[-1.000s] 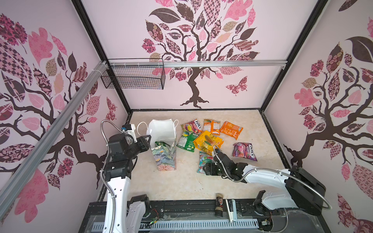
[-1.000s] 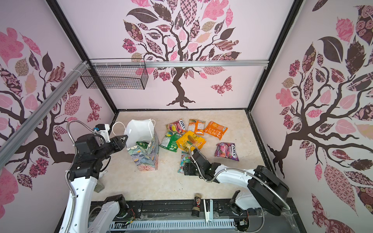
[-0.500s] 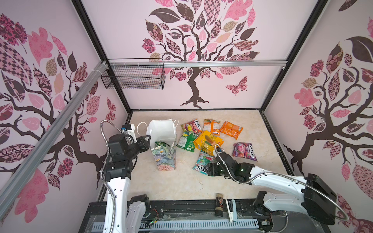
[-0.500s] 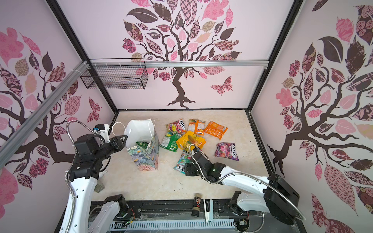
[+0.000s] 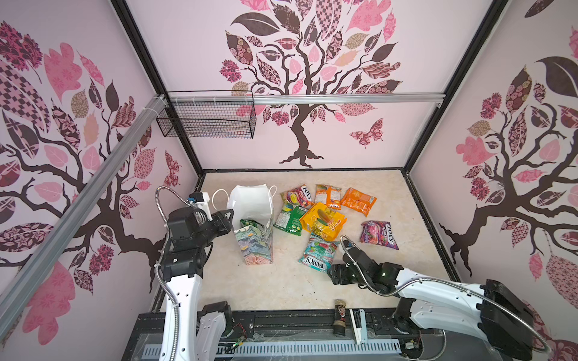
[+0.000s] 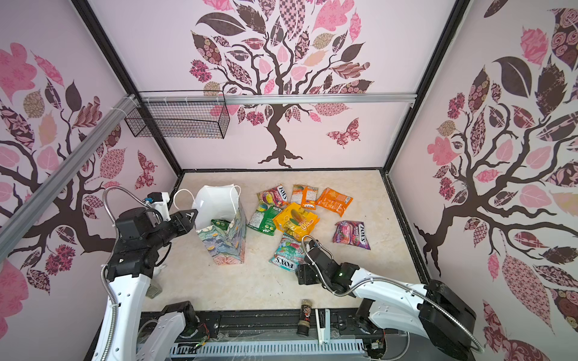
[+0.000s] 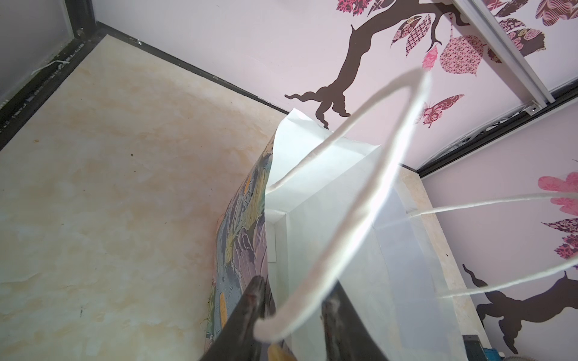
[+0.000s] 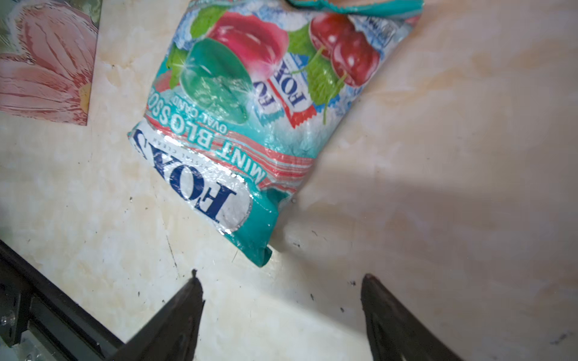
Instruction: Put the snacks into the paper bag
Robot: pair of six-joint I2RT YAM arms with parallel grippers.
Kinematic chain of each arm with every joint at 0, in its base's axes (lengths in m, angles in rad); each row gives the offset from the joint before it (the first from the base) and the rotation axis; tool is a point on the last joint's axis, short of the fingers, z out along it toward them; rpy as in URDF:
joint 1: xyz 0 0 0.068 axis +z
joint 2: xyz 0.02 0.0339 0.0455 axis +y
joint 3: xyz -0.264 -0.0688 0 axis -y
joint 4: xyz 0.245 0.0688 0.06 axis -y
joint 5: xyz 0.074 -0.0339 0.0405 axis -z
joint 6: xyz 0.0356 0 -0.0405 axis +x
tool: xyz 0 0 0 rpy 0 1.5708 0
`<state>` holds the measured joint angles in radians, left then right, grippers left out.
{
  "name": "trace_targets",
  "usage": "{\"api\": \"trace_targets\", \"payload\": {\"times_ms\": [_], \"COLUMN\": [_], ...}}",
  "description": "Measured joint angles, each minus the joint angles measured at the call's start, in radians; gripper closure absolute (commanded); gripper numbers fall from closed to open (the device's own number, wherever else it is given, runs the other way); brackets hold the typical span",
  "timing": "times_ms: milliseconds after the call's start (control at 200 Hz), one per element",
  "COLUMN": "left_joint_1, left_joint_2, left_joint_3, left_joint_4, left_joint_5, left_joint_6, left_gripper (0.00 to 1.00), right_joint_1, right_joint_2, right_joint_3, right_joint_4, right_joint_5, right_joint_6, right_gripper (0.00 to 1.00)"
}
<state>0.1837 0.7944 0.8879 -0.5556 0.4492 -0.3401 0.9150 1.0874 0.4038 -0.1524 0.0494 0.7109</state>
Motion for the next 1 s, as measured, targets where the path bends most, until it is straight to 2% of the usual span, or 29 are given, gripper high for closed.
{"api": "trace_targets", "payload": {"times_ms": [330,560,885,915,970,1000], "left_joint_1": [0.000,0.000,0.000,0.000,0.000,0.000], "left_joint_2": [0.000,0.000,0.000,0.000,0.000,0.000], "left_joint_3": [0.000,0.000,0.000,0.000,0.000,0.000], "left_joint_4": [0.000,0.000,0.000,0.000,0.000,0.000], "left_joint_5": [0.000,0.000,0.000,0.000,0.000,0.000], "left_joint_6": [0.000,0.000,0.000,0.000,0.000,0.000], "left_gripper": [0.66,0.66,0.66,0.66,0.66,0.66], "right_joint_1": [0.000,0.000,0.000,0.000,0.000,0.000], "right_joint_2": [0.121,0.184,0.252,0.254,0.257,0.257], "right_joint_3": [0.005,0.033,0.065,0.065,0.061,0.059], "right_joint_4": [0.130,0.172,0.196,0.198,0.204,0.209], "right_joint_5": [-0.030,0.001,0.075,0.079,0.084,0.088], "right_joint_6": [0.000,0.021,0.064,0.068,0.081,0.077], "right_gripper": [0.22,0.25,0.42,0.46,0.63,0.67]}}
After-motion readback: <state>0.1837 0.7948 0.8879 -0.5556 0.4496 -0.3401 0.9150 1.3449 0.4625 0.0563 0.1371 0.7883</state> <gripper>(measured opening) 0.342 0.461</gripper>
